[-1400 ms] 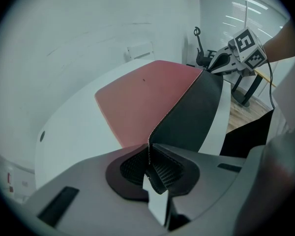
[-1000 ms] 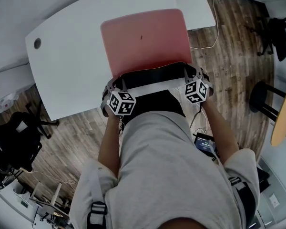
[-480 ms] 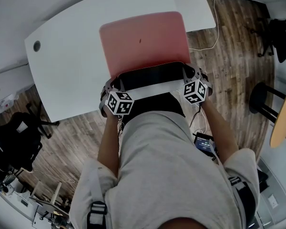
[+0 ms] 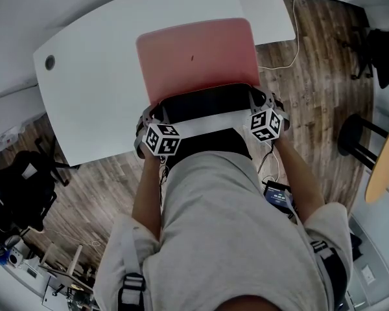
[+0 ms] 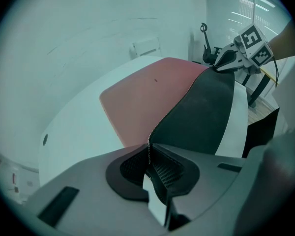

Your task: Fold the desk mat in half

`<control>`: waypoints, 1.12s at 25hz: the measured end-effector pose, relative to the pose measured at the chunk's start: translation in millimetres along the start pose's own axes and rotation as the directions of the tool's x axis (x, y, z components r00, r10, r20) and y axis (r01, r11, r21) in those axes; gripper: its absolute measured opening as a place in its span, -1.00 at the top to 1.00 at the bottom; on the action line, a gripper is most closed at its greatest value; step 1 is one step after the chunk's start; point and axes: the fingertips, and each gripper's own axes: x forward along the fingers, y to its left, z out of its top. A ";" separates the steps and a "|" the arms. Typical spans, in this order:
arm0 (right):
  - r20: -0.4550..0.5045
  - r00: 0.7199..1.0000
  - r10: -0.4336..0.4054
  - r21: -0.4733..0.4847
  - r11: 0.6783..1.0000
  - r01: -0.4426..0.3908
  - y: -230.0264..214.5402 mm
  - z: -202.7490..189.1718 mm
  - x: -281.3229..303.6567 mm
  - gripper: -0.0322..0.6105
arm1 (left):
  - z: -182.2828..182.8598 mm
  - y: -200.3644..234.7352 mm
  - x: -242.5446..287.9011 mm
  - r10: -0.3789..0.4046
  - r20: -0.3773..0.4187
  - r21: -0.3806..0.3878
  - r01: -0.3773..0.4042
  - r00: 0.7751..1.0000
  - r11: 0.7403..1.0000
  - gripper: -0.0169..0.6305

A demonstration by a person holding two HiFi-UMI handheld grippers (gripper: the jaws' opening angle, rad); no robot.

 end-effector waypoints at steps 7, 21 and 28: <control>0.002 1.000 -0.002 0.003 1.000 0.002 -6.6 2.5 2.5 0.74 | 4.6 3.2 2.1 0.002 -0.005 0.004 -0.002 1.000 1.000 0.86; -0.007 1.000 -0.006 0.004 1.000 0.006 -17.7 13.2 11.6 0.74 | 13.7 17.6 9.5 -0.003 -0.007 0.017 0.003 1.000 1.000 0.86; -0.010 1.000 -0.005 0.002 1.000 0.005 -23.4 16.9 15.9 0.74 | 18.5 22.0 12.6 -0.004 -0.010 0.017 0.004 1.000 1.000 0.86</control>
